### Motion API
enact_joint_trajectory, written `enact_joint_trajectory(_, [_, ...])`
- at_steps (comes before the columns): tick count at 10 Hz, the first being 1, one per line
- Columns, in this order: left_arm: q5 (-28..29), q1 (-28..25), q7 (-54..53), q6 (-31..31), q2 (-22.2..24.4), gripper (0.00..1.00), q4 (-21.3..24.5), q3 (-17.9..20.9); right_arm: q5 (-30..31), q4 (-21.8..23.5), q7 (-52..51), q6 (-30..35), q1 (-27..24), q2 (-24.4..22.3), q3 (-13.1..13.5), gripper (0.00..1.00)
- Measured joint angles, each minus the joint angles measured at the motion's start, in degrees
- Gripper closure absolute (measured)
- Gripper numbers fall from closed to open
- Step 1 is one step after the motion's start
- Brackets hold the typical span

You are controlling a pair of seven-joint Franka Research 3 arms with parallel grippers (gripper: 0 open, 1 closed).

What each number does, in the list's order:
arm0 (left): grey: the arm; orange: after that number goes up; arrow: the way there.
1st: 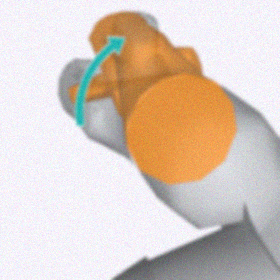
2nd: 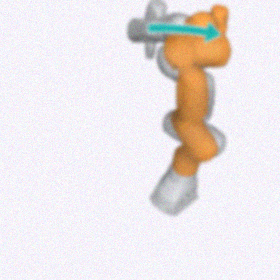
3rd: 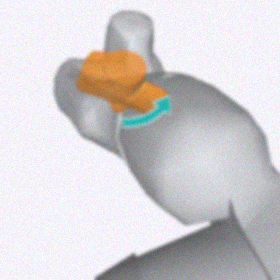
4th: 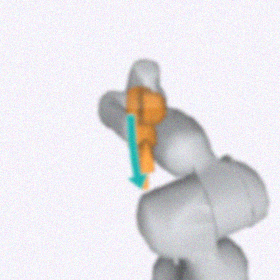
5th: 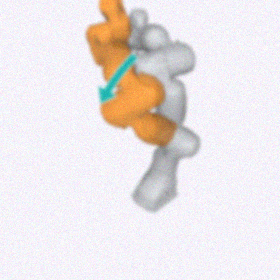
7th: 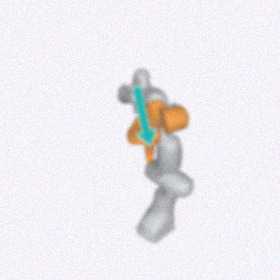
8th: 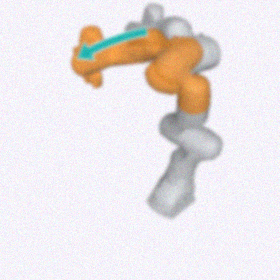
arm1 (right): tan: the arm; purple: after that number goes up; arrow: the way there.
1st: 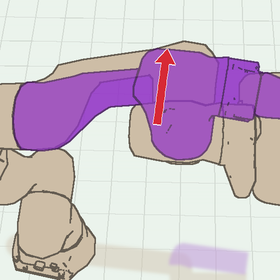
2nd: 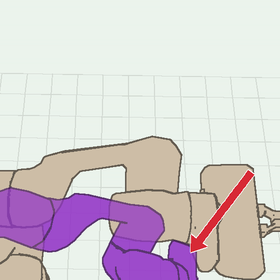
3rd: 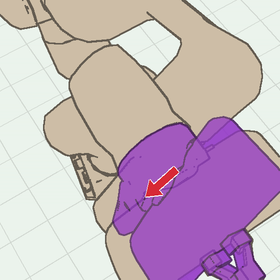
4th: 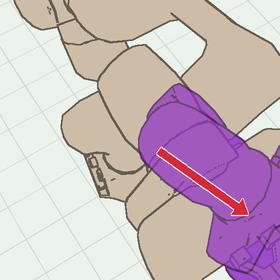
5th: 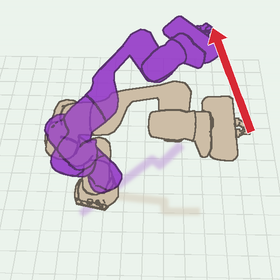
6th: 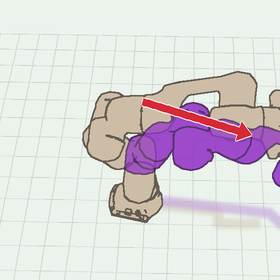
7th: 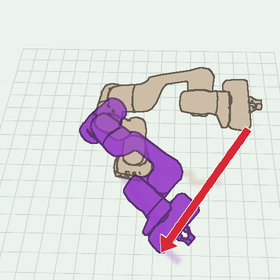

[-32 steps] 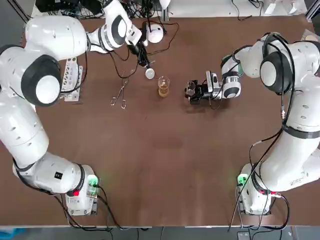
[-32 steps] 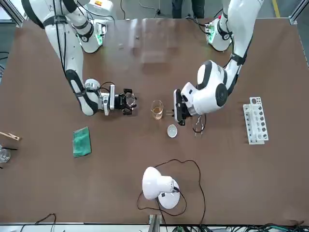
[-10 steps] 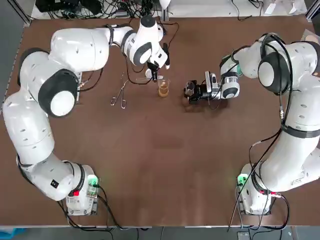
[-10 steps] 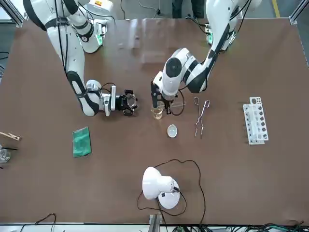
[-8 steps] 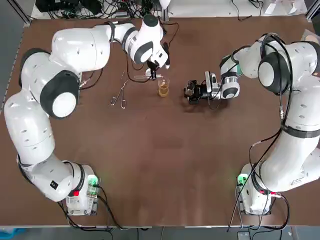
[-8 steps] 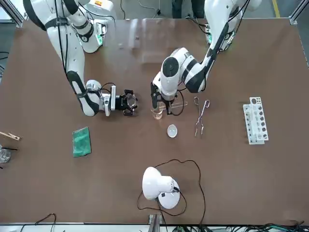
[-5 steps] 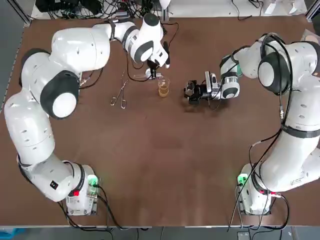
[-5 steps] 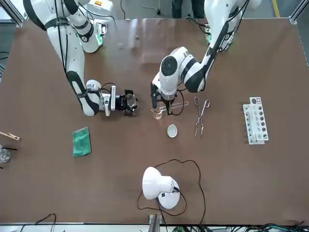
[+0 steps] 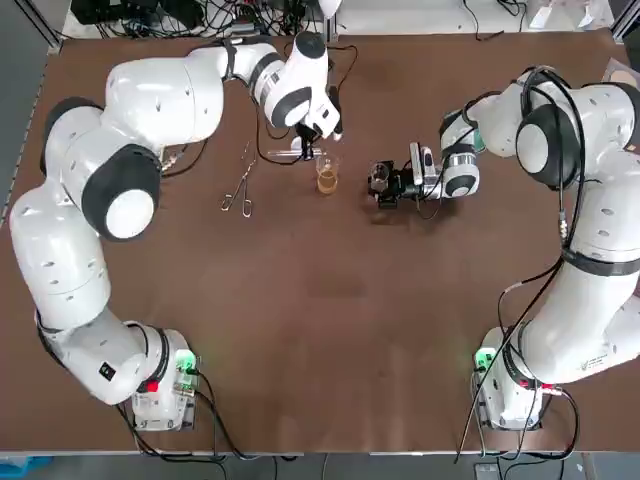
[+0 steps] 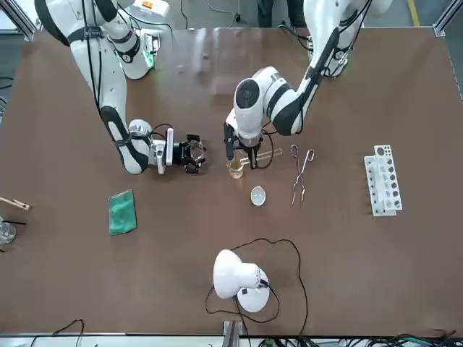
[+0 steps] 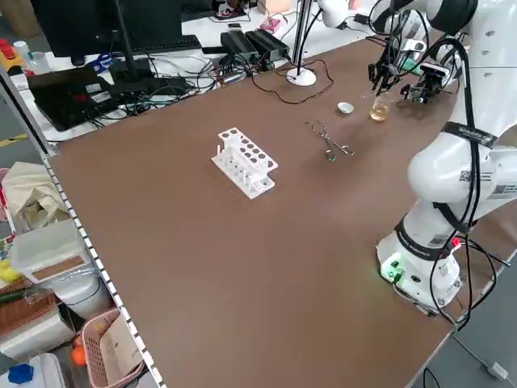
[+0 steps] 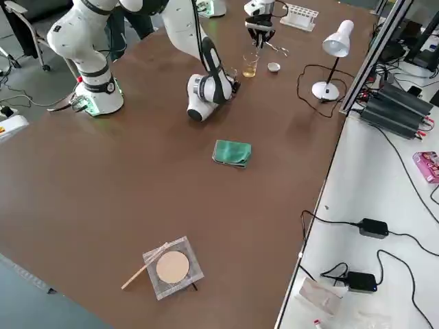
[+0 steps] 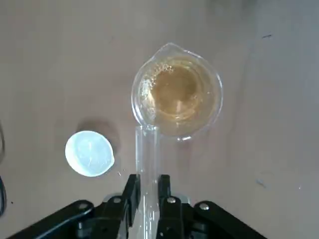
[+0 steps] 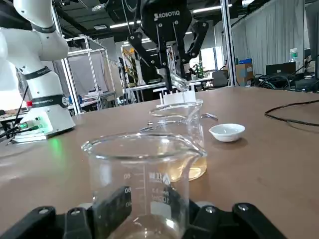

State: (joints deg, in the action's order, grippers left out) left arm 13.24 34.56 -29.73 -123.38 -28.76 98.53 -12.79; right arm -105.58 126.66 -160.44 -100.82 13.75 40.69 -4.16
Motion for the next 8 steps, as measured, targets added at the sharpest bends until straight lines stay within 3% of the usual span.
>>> enact_joint_trajectory(8, [3.64,2.11,0.32,3.32,-1.05,0.79,-2.12,0.18,0.0,-0.01,0.0,0.0,0.0,0.0,0.02,0.61])
